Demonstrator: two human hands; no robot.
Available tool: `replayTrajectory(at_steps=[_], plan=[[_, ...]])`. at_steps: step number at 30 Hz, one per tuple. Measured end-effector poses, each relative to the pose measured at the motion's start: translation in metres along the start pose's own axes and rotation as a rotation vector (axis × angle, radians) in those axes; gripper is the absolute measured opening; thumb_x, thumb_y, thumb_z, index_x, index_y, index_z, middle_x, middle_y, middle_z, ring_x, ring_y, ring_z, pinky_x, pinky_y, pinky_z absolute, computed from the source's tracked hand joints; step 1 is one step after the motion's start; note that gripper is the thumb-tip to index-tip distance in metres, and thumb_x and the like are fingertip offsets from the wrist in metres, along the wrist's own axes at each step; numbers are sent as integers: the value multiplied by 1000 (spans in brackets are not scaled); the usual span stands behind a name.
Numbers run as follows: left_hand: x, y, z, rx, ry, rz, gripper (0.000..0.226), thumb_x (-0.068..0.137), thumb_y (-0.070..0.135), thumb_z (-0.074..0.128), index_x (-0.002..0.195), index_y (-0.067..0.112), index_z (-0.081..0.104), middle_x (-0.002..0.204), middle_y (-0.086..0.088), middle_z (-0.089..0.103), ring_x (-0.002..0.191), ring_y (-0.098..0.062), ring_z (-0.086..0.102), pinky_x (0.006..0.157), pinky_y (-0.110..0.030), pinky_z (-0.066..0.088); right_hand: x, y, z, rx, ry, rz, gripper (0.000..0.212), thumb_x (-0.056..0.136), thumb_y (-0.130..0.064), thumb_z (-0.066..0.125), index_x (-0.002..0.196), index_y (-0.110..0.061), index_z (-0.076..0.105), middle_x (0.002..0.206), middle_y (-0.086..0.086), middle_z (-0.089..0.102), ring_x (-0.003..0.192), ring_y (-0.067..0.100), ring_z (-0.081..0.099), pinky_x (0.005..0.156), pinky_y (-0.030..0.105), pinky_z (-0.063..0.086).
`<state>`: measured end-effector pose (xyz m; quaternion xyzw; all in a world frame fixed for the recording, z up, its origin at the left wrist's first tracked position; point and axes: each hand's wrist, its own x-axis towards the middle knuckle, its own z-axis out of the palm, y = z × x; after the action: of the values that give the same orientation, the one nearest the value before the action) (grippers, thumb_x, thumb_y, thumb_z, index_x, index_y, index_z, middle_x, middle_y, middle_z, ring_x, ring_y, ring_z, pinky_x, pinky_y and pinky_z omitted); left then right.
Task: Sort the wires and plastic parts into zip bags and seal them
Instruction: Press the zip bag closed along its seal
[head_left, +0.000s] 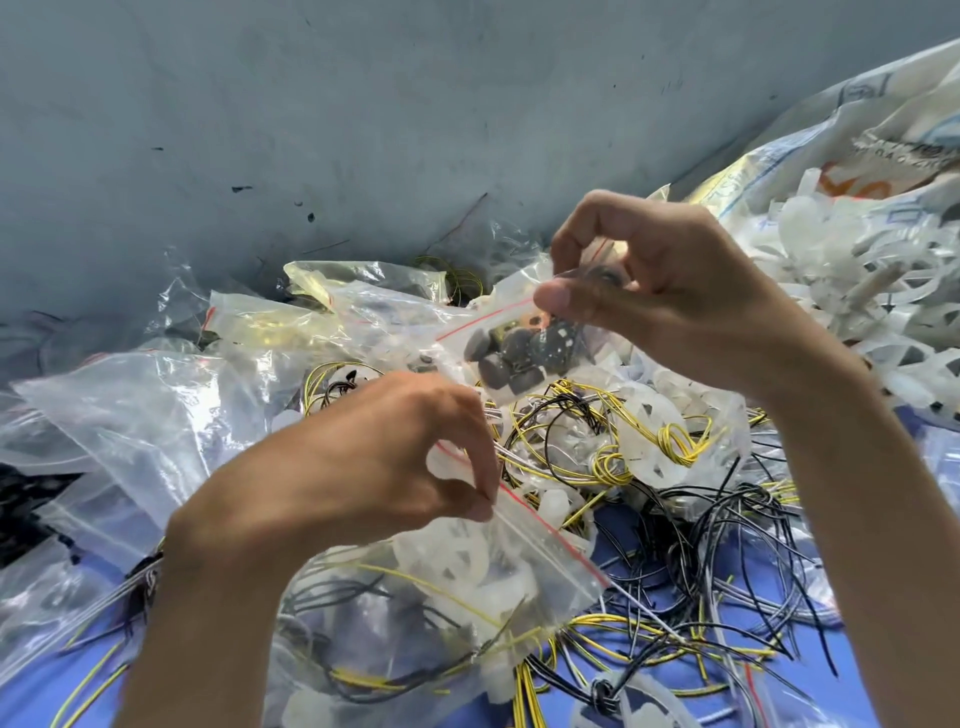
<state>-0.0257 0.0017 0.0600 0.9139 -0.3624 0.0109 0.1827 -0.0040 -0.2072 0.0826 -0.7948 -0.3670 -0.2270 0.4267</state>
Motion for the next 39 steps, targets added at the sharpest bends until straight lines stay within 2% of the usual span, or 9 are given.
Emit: replayTrajectory(at_steps=[7,13,16,20,24,29,32,35,39], plan=[[-6,-6,-12,-23,130,131,18,71,20,81,68,33,69,73,16,61,78,-2,58,71,-14,41,0,0,1,22,7,22,17,78,-35,67,76,-29,51,57,-21,52,48,2,36,49,10,26],[-13,-8,-25,1,370,257,10,78,34,71,77,32,61,72,15,58,69,-8,53,67,-21,42,-1,-8,5,93,-93,-10,14,85,-21,65,83,-22,51,60,-25,55,48,-5,48,48,2,31],[-14,-11,-28,39,461,281,7,81,37,63,79,31,60,76,14,57,72,-7,47,70,-20,38,0,-9,5,115,-122,10,10,86,-26,64,85,-29,54,79,-15,56,70,2,57,67,22,49],[-15,-16,-30,45,577,262,8,84,36,62,82,29,59,81,16,55,76,-10,47,73,-17,36,1,-8,7,74,-181,-22,5,86,-15,62,88,-19,62,93,-1,56,86,10,57,77,21,44],[-12,-14,-29,-12,648,279,5,85,32,63,83,32,59,83,13,55,80,-5,48,77,-13,34,-1,-11,17,177,-347,15,13,87,-8,58,97,-13,64,101,11,64,96,28,61,84,45,51],[-5,-11,-23,-141,699,289,6,85,28,62,88,24,60,84,12,52,80,-13,53,77,-34,43,-4,-18,32,300,-479,170,34,94,-17,38,127,-18,43,125,7,61,108,23,62,95,39,50],[-6,-17,-23,-103,717,229,7,85,32,62,87,26,60,84,14,53,80,-7,53,77,-29,44,-4,-20,30,338,-442,264,39,95,-32,29,120,-18,55,118,-3,65,101,5,65,92,25,50],[-7,-23,-23,-49,742,151,7,84,32,65,81,30,59,83,13,53,78,-5,51,75,-18,38,-2,-19,26,200,-411,270,54,91,-44,30,103,-9,69,103,1,72,94,15,69,94,41,47],[-11,-32,-23,-41,722,-5,7,83,35,60,76,34,58,83,12,53,79,-4,47,75,-12,35,-2,-13,20,20,-419,180,21,82,-50,58,82,-30,66,102,-4,72,98,11,66,91,43,50]])
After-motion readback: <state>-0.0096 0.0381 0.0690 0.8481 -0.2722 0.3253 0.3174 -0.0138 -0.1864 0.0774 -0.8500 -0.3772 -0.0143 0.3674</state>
